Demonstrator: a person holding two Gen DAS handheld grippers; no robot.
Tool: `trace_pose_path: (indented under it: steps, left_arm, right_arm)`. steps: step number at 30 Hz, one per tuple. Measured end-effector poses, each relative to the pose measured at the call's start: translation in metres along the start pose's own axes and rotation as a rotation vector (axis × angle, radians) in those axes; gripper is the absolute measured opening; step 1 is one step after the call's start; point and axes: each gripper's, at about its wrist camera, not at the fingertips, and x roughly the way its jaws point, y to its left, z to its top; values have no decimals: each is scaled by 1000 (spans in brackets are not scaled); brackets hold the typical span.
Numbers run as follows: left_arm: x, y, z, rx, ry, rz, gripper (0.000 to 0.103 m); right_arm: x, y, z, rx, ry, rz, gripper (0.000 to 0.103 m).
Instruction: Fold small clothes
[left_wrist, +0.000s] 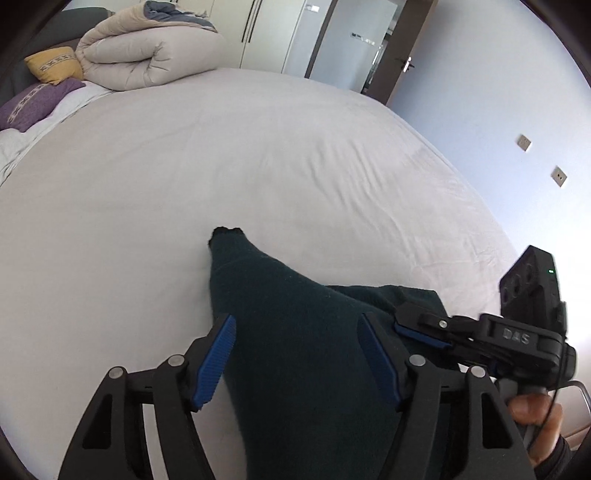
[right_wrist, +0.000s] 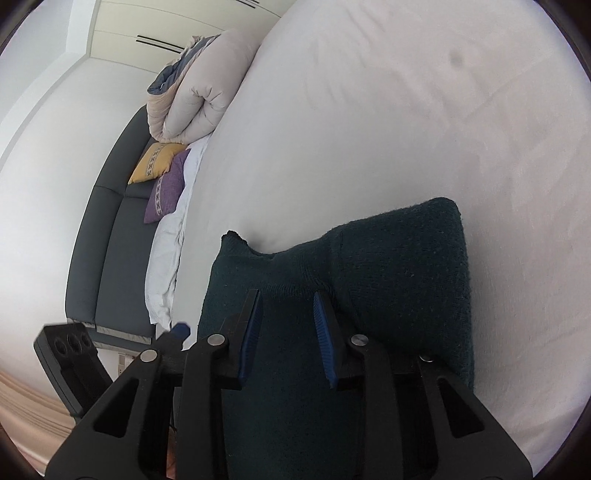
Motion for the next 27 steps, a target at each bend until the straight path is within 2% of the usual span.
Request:
trace_pose_path:
  steps: [2,4,6,8,11,12,14,19,22,25,27]
  left_arm:
    - [33,5,1,-27,54,18,67]
    - [54,13,-5,-37,63,37,68]
    - [57,17,-10,-24,26,37,69]
    - [55,14,-10,-7,20,49,69]
    - [55,14,-11,-11,23,41,70]
    - [52,14,-10,-14,22,42,70]
    - [36,10,-11,-23,12,72,68]
    - [-10,-10,-39,-5,-52,52,71]
    - [0,-14,-58,44,-37,106,72]
    - [5,-4,-70,10,-65,96,83]
    - [12,6,-76,-31,-71,62,91]
  right_arm:
    - [-5,-7,2,10,-26,14,24]
    - [-17,-20,3,42,-73,15,23]
    - [-30,-44,7,95,-127,-11,23]
    - [-42,-66,10,178,-145,41,23]
    - [-70,-56,7,124,-203,-13,27]
    - [-79,-49,3,102,-205,0,27]
    - [-94,-29,-9,37,-180,45,27]
    - [-91,8,-56,-112,-27,68,27]
    - [-71,-15,-70,-79,21,-1,26]
    - [-74,-47,-77,-6,-13,70,12]
    - [-83,-58,-84,2,-39,70,10]
